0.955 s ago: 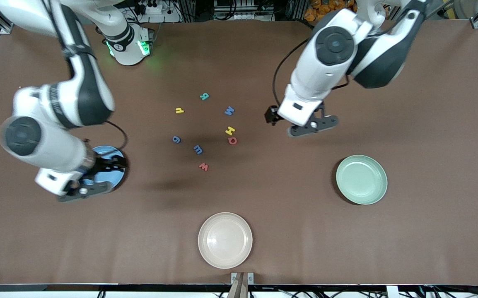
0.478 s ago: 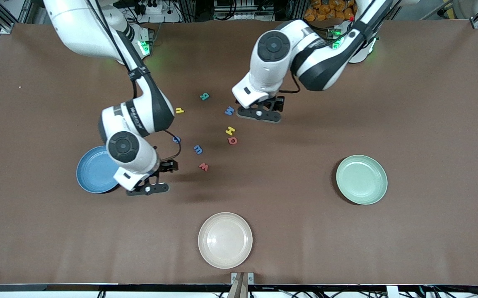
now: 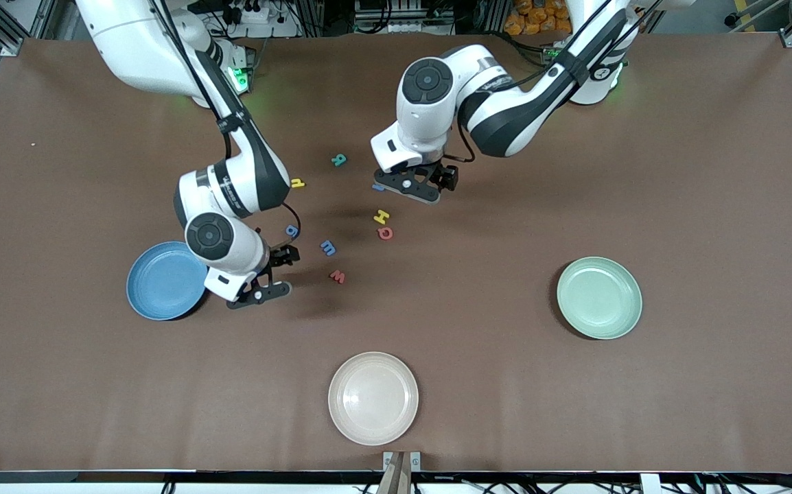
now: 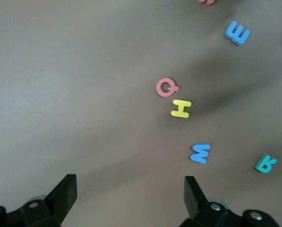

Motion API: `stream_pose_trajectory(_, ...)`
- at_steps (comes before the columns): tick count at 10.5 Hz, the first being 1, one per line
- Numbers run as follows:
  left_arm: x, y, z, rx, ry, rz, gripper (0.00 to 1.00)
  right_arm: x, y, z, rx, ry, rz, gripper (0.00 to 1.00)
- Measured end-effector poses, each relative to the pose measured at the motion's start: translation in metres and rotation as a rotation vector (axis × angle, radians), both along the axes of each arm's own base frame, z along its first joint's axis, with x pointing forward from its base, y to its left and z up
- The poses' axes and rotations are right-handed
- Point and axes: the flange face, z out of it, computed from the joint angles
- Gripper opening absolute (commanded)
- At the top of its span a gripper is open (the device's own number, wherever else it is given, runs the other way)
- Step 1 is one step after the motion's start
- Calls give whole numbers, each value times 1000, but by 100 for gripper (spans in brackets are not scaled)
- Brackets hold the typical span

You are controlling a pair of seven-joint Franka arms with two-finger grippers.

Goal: Sort upper and lower case letters into plates
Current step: 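Lower the left gripper onto the W while the right gripper lowers onto the 6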

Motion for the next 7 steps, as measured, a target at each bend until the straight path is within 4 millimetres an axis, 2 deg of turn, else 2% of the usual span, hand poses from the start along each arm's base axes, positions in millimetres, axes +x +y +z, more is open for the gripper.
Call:
stream_pose_trajectory(1, -7, -10, -12, -19, 0, -23, 100, -11, -1, 3, 11, -5, 40, 100)
stream_pose_trajectory(3, -26, -32, -39, -41, 0, -46, 100, -39, -4, -3, 35, -33, 123, 100)
stream_pose_trajectory(7, -60, -57, -99, 6, -32, -45, 100, -89, 4, -47, 72, -139, 266, 100)
